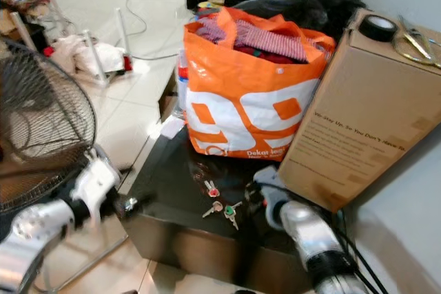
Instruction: Hang keys on a hook
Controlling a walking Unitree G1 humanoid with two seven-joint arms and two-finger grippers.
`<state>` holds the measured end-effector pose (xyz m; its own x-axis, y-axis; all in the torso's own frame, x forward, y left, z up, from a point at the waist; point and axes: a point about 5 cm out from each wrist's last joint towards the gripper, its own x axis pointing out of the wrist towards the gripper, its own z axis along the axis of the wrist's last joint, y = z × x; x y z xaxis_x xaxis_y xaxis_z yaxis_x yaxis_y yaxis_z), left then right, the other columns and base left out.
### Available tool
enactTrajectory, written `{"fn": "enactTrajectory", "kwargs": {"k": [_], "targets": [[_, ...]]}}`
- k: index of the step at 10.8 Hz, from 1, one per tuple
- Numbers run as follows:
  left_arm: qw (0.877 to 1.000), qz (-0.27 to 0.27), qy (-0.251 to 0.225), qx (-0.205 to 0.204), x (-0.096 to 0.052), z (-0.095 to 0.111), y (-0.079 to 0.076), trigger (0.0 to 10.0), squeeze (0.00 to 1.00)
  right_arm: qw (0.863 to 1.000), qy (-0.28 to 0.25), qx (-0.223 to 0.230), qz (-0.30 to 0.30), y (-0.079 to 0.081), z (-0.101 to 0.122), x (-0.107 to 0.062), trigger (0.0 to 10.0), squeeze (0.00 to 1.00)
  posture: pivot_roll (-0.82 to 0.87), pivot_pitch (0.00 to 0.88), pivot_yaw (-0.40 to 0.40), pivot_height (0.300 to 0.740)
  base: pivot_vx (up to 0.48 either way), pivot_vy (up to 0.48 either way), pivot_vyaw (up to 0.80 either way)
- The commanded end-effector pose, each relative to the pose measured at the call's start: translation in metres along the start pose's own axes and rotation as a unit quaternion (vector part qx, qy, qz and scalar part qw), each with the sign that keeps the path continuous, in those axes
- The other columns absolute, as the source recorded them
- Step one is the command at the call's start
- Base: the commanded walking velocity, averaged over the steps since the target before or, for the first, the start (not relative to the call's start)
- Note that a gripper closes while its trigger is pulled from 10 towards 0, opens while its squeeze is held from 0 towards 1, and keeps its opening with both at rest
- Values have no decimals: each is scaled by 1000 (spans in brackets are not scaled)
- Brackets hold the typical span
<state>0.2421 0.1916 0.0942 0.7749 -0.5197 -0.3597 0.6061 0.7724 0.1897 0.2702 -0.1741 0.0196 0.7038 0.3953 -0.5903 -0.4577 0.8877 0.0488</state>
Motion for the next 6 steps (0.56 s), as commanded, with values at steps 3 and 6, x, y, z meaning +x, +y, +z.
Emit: {"fn": "enactTrajectory", "kwargs": {"k": [3,6], "targets": [[984,123,-124,-41,7,43,23,10000,553,968,-245,41,30,1,64,-39,0,0,-57,0,-35,740,0,0,0],[982,110,-151,-32,21,60,12,10000,553,966,-253,44,26,8,60,-43,0,0,-64,0,-25,740,0,0,0]]}}
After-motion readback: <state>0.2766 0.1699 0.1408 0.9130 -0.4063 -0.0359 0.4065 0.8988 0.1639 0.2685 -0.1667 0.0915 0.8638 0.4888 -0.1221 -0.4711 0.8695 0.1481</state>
